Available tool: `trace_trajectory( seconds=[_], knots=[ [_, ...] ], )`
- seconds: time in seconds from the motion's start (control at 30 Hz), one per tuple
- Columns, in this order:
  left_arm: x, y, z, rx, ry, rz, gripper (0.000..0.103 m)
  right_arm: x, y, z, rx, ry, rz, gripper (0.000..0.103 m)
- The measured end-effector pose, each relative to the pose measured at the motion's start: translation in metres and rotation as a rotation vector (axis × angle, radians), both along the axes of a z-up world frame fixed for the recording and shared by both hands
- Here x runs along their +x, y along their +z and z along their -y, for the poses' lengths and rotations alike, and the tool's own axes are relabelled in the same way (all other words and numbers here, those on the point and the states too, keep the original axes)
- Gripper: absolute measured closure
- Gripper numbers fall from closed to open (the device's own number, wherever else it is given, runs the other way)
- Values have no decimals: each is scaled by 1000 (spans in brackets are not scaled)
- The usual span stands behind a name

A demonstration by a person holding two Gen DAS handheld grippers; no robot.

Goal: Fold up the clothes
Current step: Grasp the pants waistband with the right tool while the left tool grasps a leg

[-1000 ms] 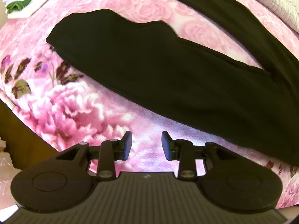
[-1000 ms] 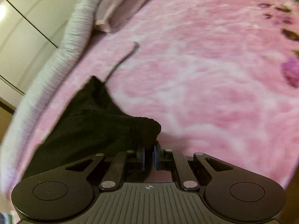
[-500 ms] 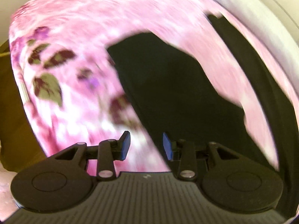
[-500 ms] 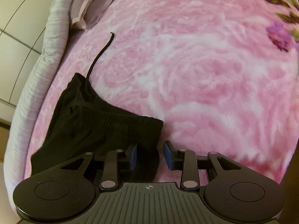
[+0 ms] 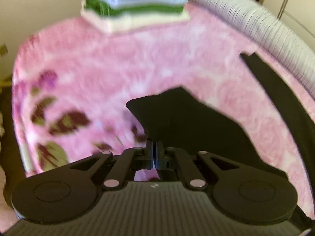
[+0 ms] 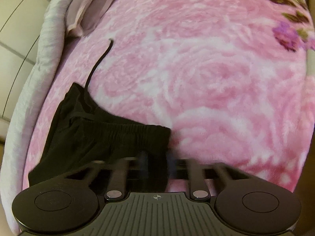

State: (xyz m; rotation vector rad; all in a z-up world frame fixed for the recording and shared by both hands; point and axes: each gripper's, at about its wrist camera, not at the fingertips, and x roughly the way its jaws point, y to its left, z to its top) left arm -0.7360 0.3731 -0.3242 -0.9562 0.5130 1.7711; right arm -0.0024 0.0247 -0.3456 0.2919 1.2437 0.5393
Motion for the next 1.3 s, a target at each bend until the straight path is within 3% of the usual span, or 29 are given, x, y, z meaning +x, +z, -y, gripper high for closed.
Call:
trace_trajectory(
  seconds=[0.1,0.17,0.3,0.37,0.43,0.53,0.6,0.7,0.8,0.83,0.87,1.0,1.07,1.3],
  knots=[
    [-9,24,21,49,-13,-30,102,-4,16,6,11,47,34,94],
    [-16,24,31,33,-31,-70,101,-8,23,10,21,69,38,95],
    [-21,-23,30,-104,-101,-176,100,-13,15,10,-37,90,42,95],
    [-12,-24,36,-70,-126,-211,100,-16,11,10,-66,100,44,95],
    [-10,-13,43,-3,-127,-195,100,-20,17,12,-73,119,77,96],
    [-15,-23,45,-60,-142,-198,100,-25,29,16,-75,153,136,96],
    [-13,-34,45,-98,-173,-223,99,-23,14,19,-131,167,111,96],
    [-2,-28,49,-119,-197,-274,95,-16,-4,16,-149,139,31,91],
    [-2,-14,56,-148,-181,-291,92,-16,9,7,-209,199,55,67],
    [-3,-9,61,-158,-161,-282,92,-16,13,5,-235,226,71,59],
    [-5,-4,66,-168,-138,-270,92,-16,18,3,-261,254,87,57],
    [10,22,83,-175,-111,-192,92,-12,36,10,-321,261,121,56],
    [35,33,87,-165,-158,-151,92,-8,46,13,-327,251,141,56],
    [134,55,52,-108,-340,23,92,18,70,-37,-129,363,175,57]
  ],
)
